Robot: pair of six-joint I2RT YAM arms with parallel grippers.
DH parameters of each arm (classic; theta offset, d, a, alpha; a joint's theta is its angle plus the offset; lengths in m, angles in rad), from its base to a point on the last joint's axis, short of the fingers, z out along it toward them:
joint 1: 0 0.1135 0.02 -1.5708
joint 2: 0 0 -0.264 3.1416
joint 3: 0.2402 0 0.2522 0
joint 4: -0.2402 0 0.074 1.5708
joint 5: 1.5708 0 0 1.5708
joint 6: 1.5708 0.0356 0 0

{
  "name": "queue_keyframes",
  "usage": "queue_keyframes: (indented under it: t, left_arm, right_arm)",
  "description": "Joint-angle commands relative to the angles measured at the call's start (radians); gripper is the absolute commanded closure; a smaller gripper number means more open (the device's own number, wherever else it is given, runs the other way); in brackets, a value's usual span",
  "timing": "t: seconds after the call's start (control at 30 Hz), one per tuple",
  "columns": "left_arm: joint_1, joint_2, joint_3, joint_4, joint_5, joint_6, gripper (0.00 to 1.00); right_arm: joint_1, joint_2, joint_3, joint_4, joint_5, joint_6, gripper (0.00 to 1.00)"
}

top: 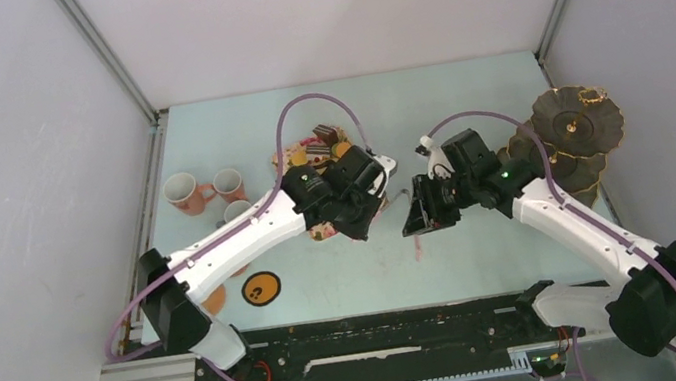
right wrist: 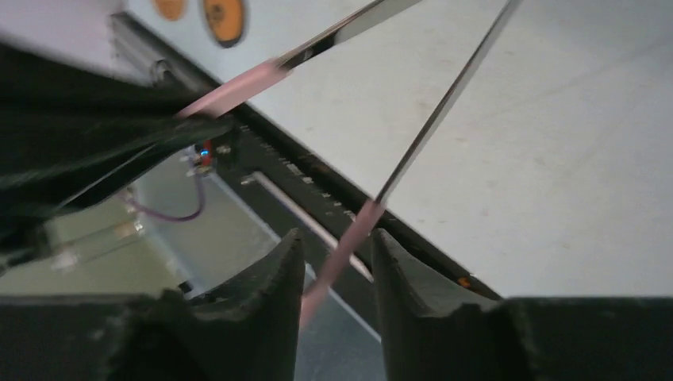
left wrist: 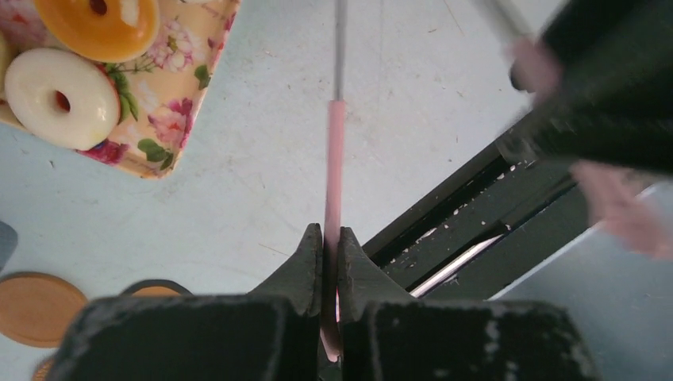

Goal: Serve the afternoon tea
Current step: Pick up the clamp from the center of the board.

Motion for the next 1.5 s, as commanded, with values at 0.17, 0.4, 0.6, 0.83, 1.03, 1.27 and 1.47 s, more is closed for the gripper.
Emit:
queue_keyframes:
  t: [0.17,0.4,0.6,0.83,1.03,1.27,1.47]
  left_arm:
    - [0.128,-0.017,-0.039,-0.015,0.255,-0.076,1.00]
    - [0.250,-0.080,-0.263,0.203,0.827,-0.274,1.00]
    - [0.315,-0.189,-0.540,0.780,1.111,-0.869,1.00]
    - [0.327,-0.253,-0.805,1.571,1.124,-1.580,1.00]
    - [0.298,-0.282,-0.907,1.756,1.101,-1.756,1.00]
    - [0.243,-0.298,-0.922,1.795,1.103,-1.795,1.00]
    - [0.228,-0.307,-0.942,1.752,1.107,-1.773,1.00]
  right_arm:
    - [-0.033,-0.061,0.140,-0.053,-0.185,-0.137,0.27]
    - [-0.050,-0.360,-0.028,0.116,0.070,-0.466,0.19]
    - [-0.033,-0.632,-0.317,0.427,0.024,-0.940,0.11]
    - [0.030,-0.783,-0.489,0.528,-0.086,-1.172,0.14]
    - [0.043,-0.717,-0.513,0.620,-0.136,-1.234,0.17]
    - [0.006,-0.679,-0.528,0.694,-0.143,-1.233,0.16]
    - [0.004,-0.612,-0.521,0.814,-0.115,-1.218,0.17]
